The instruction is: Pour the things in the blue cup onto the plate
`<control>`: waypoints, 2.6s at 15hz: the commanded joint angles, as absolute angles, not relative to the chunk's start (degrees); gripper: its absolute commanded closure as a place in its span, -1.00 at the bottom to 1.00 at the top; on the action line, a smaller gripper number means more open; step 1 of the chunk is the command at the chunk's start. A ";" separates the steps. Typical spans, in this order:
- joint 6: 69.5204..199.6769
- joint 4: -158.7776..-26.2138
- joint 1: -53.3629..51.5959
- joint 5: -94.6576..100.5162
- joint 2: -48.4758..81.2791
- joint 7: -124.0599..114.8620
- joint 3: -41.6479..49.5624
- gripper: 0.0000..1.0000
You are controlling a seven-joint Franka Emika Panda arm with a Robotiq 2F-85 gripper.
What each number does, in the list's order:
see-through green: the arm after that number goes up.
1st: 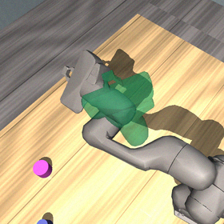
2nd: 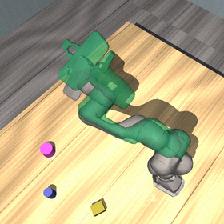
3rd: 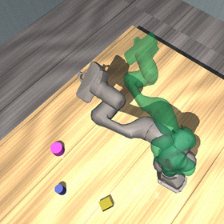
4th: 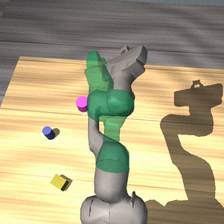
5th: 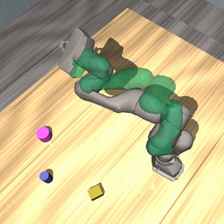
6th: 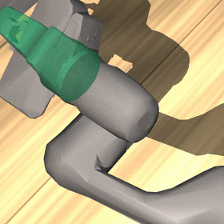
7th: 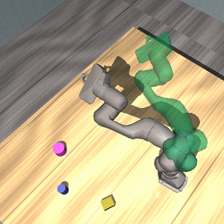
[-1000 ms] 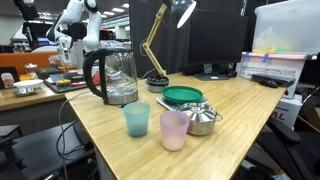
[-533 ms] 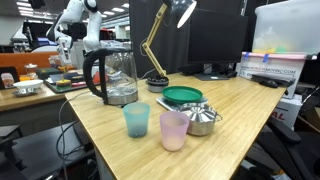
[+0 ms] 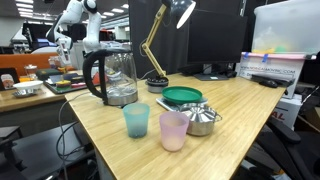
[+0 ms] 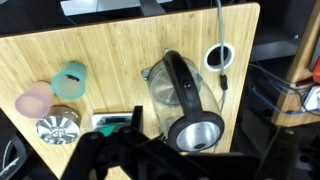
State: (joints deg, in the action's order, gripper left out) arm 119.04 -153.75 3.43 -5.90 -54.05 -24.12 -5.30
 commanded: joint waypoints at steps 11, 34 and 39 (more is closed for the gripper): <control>116.49 -149.45 15.67 -6.52 -40.10 -25.45 4.74 -1.00; 127.97 -140.27 19.27 -5.87 -9.10 -32.12 11.28 -1.00; 127.43 -139.54 19.24 -6.78 -8.91 -31.66 11.50 -1.00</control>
State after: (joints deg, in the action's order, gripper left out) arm 127.61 -140.13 20.34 -6.11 -9.48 -32.09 10.21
